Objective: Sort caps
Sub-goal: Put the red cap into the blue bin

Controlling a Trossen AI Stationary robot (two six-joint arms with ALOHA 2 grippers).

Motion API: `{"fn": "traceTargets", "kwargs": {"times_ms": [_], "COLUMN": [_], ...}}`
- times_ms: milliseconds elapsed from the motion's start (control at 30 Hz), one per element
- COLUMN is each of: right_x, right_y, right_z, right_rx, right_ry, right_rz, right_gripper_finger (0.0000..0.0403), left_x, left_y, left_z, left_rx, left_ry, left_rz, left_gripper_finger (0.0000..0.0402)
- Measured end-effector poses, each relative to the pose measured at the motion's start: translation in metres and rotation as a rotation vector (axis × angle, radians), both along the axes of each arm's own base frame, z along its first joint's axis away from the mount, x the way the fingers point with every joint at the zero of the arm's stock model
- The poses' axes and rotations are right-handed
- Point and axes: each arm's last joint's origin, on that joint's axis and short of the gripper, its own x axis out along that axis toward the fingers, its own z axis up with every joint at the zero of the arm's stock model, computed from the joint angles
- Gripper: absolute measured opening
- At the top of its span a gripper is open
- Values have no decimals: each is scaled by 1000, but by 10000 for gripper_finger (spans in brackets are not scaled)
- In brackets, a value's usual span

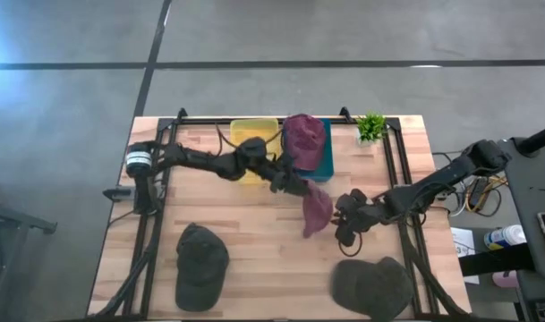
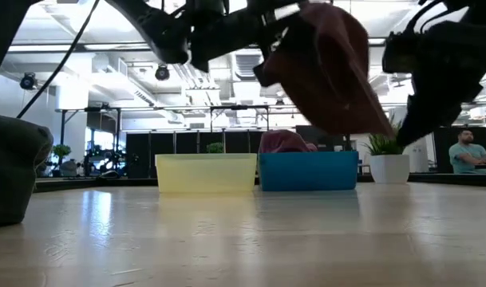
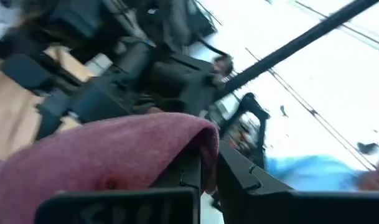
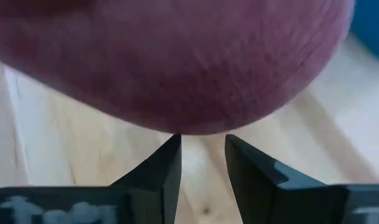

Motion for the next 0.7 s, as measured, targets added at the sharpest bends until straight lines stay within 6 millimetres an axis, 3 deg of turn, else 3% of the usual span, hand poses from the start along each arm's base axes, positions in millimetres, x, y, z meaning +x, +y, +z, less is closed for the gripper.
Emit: {"fn": "traceTargets", "kwargs": {"times_ms": [167,333,500,700], "right_x": [-6,-15,-21,-20], "right_y": [-3,-7,-11,-13], "right_z": [10,18,25,25], "right_rx": [-7,3,2,2], "right_ry": [-41,-53,-81,-91], "right_rz": [-15,-42,-76,-110], "right_gripper_finger": [121,121,121,121], "left_x": [3,0,-13,-22], "left_y": [25,53,83,113], "left_z": [23,31,52,89], "left_rx": [55,175,389,586], "left_ry": [37,188,199,132], "left_rz": [-141,-165,-140,23], "left_gripper_finger": [22,22,22,22]}}
